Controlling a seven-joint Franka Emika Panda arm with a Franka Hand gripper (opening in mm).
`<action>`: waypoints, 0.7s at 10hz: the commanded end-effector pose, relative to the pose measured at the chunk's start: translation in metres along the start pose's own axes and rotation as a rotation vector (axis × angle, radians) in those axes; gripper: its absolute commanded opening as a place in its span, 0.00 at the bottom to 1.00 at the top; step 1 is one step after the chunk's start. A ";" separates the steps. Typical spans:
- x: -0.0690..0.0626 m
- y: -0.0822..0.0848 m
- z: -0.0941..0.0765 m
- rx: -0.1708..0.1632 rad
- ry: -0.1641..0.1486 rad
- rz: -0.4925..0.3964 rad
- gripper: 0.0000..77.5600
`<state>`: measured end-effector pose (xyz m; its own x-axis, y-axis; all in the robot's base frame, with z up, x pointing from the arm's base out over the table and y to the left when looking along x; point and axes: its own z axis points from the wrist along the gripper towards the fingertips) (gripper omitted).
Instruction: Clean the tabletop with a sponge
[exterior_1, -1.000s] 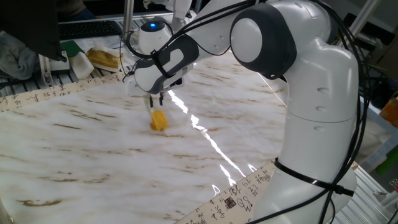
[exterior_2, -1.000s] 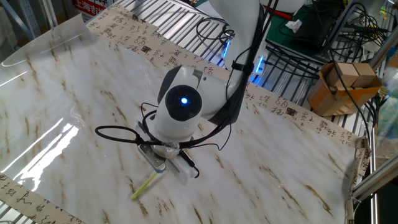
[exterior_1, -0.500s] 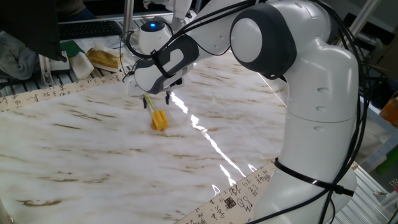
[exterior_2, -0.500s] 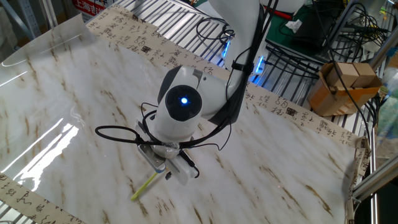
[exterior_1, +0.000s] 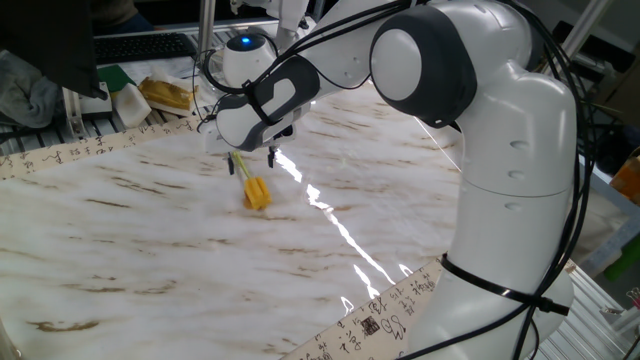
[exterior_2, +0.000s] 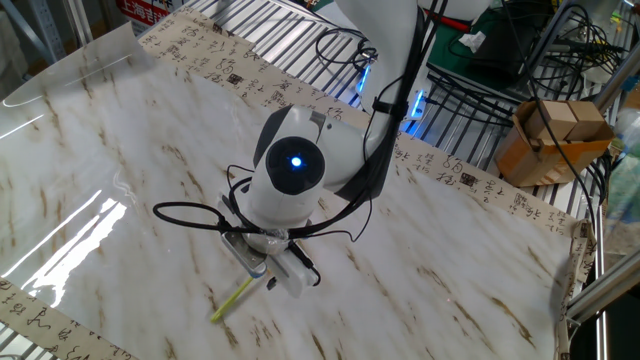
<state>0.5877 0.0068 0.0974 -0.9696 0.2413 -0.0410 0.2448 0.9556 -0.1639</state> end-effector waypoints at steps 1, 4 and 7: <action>-0.018 0.012 0.018 -0.037 -0.014 -0.007 1.00; -0.022 0.009 0.021 -0.065 -0.005 -0.008 1.00; -0.022 0.009 0.022 -0.117 0.001 -0.008 1.00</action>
<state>0.6099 0.0075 0.0742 -0.9716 0.2338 -0.0373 0.2356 0.9704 -0.0529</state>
